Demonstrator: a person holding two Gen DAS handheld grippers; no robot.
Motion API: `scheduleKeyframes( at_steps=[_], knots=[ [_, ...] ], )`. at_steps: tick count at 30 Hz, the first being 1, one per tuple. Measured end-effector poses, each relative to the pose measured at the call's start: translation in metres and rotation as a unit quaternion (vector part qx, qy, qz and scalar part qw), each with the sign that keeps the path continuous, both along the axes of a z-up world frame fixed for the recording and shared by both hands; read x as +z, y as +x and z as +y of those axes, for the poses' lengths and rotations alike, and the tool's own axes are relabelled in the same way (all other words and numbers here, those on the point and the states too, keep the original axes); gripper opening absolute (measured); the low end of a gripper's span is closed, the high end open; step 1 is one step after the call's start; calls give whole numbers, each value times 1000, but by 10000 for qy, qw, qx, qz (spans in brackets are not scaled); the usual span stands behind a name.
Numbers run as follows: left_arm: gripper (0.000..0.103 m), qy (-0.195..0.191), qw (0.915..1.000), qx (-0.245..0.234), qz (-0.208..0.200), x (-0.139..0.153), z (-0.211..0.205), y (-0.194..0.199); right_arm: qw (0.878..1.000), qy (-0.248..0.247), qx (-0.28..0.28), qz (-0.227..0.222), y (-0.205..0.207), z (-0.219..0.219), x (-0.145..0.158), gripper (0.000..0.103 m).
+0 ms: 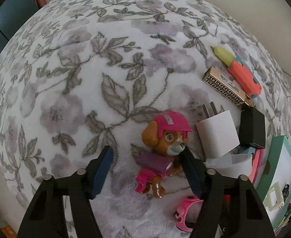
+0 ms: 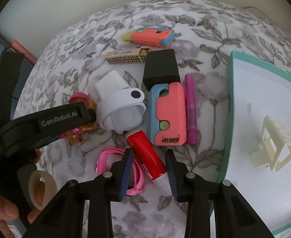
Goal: Organize rigid objects
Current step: 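Grasp the puppy figure with left tool while right grasps the red glue stick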
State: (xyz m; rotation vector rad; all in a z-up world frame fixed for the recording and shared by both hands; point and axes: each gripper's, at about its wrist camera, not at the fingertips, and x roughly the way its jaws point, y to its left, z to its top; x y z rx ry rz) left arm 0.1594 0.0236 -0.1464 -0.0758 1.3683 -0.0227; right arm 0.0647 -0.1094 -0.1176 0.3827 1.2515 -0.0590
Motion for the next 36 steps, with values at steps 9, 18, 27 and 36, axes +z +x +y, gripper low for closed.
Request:
scheduleKeyframes(
  at_steps=[9,18,27,36],
  knots=[
    [65,-14,10000,85,-11,1,7,-2,10000,-23,-31,69,-8,-7,1,32],
    [65,59,9999,74,-43,0,7,-1,9998,-172,25,64,-6,-2,1,32],
    [45,59,9998,156,-112,7,5,-4,10000,-58,26,54,-6,-2,2,26],
    [38,130,9996,192,-176,14,11,-5,9999,-89,80,12,-9,-3,7,25]
  ],
)
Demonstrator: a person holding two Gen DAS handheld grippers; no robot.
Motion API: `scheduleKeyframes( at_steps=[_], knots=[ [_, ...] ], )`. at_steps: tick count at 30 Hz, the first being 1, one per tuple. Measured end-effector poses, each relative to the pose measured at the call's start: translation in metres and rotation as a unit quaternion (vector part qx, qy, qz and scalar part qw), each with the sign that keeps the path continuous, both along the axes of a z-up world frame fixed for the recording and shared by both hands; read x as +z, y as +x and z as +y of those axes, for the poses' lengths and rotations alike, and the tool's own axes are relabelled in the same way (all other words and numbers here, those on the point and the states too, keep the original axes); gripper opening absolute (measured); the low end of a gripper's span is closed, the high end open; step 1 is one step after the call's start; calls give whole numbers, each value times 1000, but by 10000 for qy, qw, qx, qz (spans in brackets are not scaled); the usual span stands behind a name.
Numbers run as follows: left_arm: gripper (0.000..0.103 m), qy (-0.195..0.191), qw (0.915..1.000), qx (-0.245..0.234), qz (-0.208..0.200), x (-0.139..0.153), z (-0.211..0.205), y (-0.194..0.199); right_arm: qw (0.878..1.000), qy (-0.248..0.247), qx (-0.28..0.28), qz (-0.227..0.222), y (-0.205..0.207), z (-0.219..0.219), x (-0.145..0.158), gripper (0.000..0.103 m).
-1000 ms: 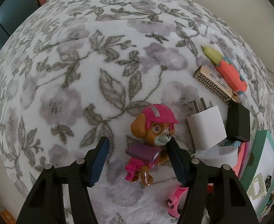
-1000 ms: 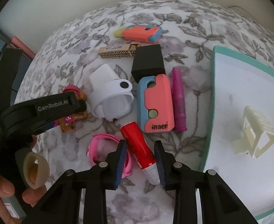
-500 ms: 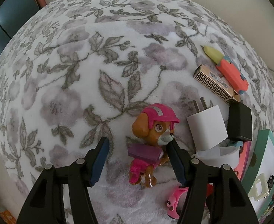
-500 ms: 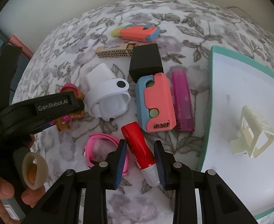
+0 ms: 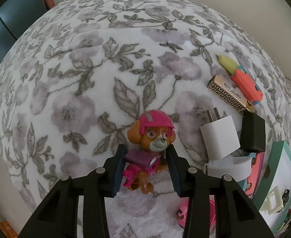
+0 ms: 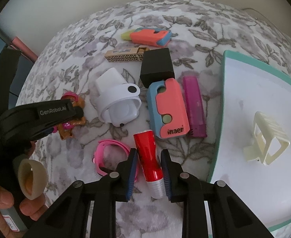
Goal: Organize rigid objects
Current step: 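Grasp the puppy figure with left tool while right grasps the red glue stick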
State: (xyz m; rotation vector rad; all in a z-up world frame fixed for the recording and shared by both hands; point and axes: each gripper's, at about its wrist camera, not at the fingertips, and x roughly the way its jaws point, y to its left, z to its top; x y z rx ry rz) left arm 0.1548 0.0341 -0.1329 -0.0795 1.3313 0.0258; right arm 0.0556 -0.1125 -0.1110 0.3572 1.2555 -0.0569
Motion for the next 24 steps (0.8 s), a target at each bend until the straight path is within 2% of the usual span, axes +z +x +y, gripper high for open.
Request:
scheduleKeyframes(
  at_steps=[6,11,24],
  knots=[
    [31,-8,9999,-29,-142,17,0,-4,10000,8,-6,-37,-4,-3,3,25],
    [30,13,9999,-18,-171,27,2,-6,10000,7,-26,-48,-4,-4,4,24],
    [31,41,9999,-36,-146,23,0,-7,9983,-460,265,238,-1,11,-13,23]
  ],
)
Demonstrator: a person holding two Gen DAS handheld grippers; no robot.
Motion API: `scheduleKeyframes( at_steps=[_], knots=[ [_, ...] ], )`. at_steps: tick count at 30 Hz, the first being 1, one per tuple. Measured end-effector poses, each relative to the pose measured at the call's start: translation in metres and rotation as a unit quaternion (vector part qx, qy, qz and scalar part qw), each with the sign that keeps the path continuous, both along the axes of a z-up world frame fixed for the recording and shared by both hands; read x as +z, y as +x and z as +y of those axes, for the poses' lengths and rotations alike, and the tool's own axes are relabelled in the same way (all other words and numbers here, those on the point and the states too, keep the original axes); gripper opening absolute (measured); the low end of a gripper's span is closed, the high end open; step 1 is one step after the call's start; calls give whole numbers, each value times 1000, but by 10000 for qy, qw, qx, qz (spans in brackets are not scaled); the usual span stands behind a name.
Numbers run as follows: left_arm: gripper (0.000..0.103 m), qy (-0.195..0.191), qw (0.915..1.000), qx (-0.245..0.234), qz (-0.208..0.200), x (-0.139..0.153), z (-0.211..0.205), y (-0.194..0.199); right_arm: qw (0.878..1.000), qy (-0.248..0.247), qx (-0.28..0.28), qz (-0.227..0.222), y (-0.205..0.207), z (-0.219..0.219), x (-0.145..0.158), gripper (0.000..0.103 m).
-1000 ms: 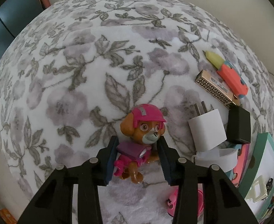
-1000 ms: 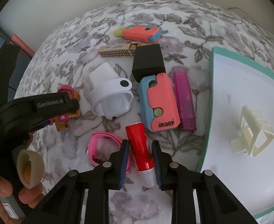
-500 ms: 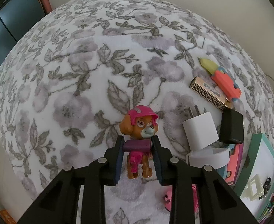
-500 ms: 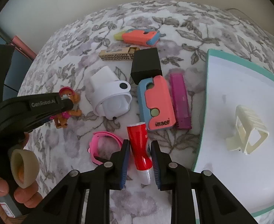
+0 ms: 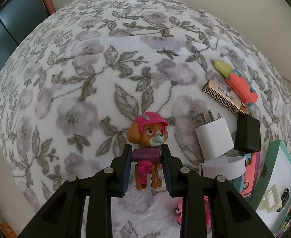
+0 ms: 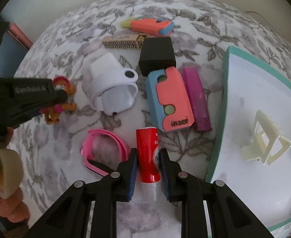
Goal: Organize rigid objects
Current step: 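Grasp the puppy figure with left tool while right grasps the red glue stick, then carry both items into the tray and open both tools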
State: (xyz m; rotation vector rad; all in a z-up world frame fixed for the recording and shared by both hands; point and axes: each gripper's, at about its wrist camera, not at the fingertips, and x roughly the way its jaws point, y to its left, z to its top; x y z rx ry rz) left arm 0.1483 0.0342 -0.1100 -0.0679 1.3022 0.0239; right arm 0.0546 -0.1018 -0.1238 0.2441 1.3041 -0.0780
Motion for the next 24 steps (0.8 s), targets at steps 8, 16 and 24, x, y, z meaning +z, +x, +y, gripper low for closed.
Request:
scheduleKeyframes(
  at_steps=[8,16,24],
  knots=[
    [31,55,10000,-8,-15,0,1,1,9998,-165,90,-2,-1,5,-1,23],
    [31,167,9998,-77,-28,2,-4,-3,9999,-118,52,-8,0,7,0,22],
    [30,35,9996,-194,-187,19,-7,-8,9989,239,-188,-347,-8,-6,23,22]
  ],
)
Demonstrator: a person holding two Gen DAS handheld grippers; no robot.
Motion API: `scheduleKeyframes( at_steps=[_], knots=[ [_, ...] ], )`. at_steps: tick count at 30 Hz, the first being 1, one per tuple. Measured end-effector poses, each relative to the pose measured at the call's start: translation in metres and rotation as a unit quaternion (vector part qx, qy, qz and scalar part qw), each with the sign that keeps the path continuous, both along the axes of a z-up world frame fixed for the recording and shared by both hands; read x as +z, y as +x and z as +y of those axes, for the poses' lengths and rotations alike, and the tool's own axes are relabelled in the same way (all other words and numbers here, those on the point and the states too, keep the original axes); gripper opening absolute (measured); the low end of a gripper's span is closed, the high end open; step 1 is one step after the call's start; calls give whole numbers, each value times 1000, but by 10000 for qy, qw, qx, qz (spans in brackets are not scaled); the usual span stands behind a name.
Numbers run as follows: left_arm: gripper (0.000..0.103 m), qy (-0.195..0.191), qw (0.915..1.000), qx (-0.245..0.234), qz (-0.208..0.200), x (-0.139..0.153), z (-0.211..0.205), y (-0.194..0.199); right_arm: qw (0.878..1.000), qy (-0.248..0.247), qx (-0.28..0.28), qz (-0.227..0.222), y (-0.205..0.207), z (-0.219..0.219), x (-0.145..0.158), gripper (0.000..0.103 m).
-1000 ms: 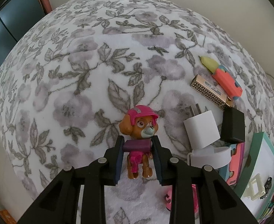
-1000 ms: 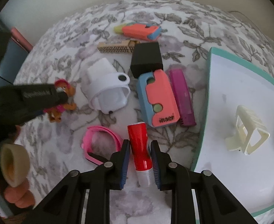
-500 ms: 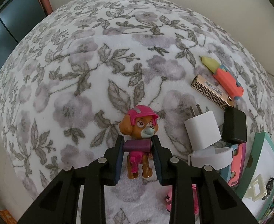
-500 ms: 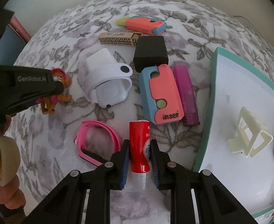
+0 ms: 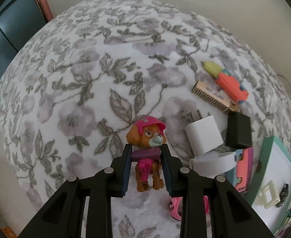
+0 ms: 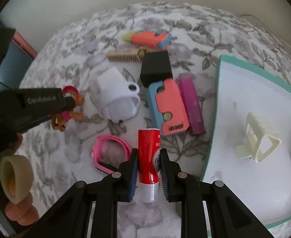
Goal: Organize rigid objects
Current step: 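Carry both items into the tray and open both tools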
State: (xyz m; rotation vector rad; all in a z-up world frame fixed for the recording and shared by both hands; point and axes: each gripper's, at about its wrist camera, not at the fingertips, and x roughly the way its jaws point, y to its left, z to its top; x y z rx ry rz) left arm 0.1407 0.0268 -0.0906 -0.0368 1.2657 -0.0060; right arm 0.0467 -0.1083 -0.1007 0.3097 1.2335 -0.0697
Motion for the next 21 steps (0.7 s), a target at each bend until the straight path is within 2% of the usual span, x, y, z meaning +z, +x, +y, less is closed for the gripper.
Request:
scheduleKeyframes(
  at_steps=[5,12,16,21],
  knots=[
    [30,-170,9991,-84,-381,33,-3,-8,9974,254,-451,-500,-14,-23,30,22],
    [30,-537,9922,-542,-988,99,-38,-31,9827,-172,-1373,-1228,-42,-67,79,22],
    [30,-603,9870,-922,-1168,125,-69,-51,9697,-574,-1993,-1294,-66,-104,96,22],
    [30,-630,9820,-1383,-1122,130,-111,-77,9467,-792,-2906,-1139,-98,-156,91,22]
  ],
)
